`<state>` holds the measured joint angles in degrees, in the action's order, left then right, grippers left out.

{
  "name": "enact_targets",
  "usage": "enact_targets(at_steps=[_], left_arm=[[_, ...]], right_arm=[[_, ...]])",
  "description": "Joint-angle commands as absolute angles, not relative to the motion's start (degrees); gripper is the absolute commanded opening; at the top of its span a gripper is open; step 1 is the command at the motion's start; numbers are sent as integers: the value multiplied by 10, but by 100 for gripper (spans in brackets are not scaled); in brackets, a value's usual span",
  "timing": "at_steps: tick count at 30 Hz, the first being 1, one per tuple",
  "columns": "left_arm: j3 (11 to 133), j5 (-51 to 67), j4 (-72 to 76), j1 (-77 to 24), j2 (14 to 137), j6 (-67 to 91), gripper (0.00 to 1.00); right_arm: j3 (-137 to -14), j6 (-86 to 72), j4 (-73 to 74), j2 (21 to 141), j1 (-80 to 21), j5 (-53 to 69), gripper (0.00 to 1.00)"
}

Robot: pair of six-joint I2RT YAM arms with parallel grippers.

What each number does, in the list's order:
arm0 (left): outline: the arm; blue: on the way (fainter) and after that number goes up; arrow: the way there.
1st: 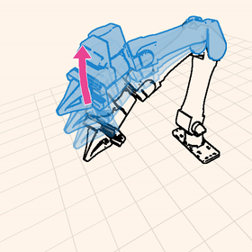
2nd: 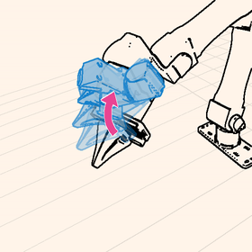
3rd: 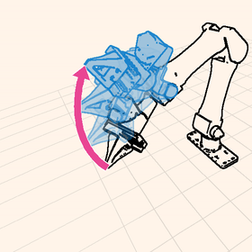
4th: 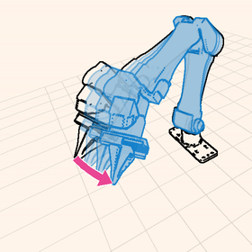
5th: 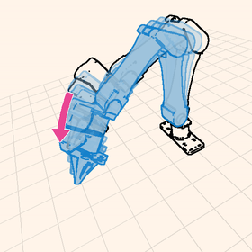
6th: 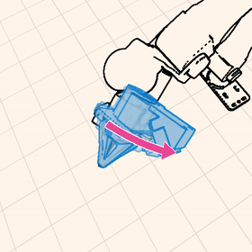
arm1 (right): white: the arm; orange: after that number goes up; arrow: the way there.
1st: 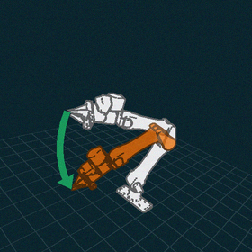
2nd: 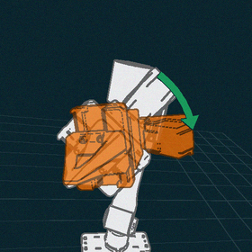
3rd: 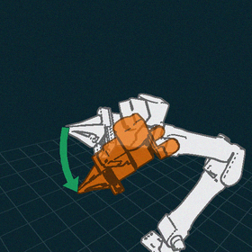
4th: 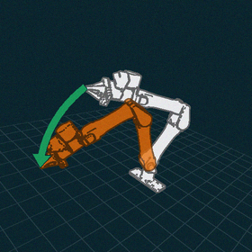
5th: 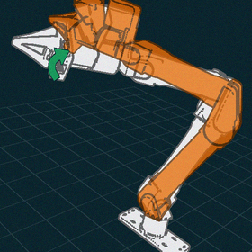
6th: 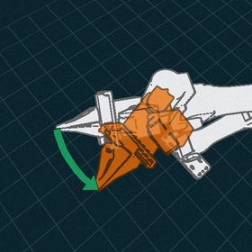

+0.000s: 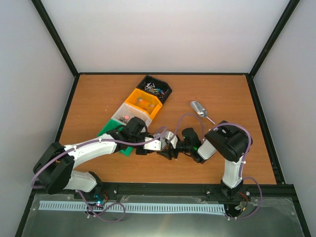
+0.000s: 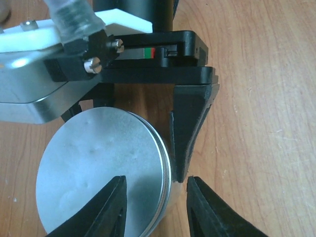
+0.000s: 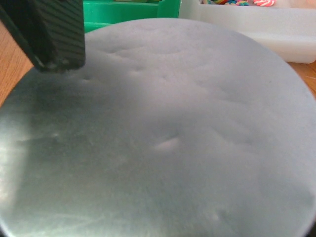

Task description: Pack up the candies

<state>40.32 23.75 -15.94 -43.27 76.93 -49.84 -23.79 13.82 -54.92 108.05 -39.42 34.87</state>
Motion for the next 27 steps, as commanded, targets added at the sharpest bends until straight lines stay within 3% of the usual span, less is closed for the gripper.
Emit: enact_targets(at_steps=[1,16,27], left_arm=[[419,235,-128,-440,780,-477,36],[381,188,-94,-427,800,-500,24],[364,168,-104,-392,782,-556,21]], right_arm=[[-242,133,-541,1093,-401,342,58],[-250,138,-524,1098,-402,343,52],[-251,143,-517,1100,-405,340,45]])
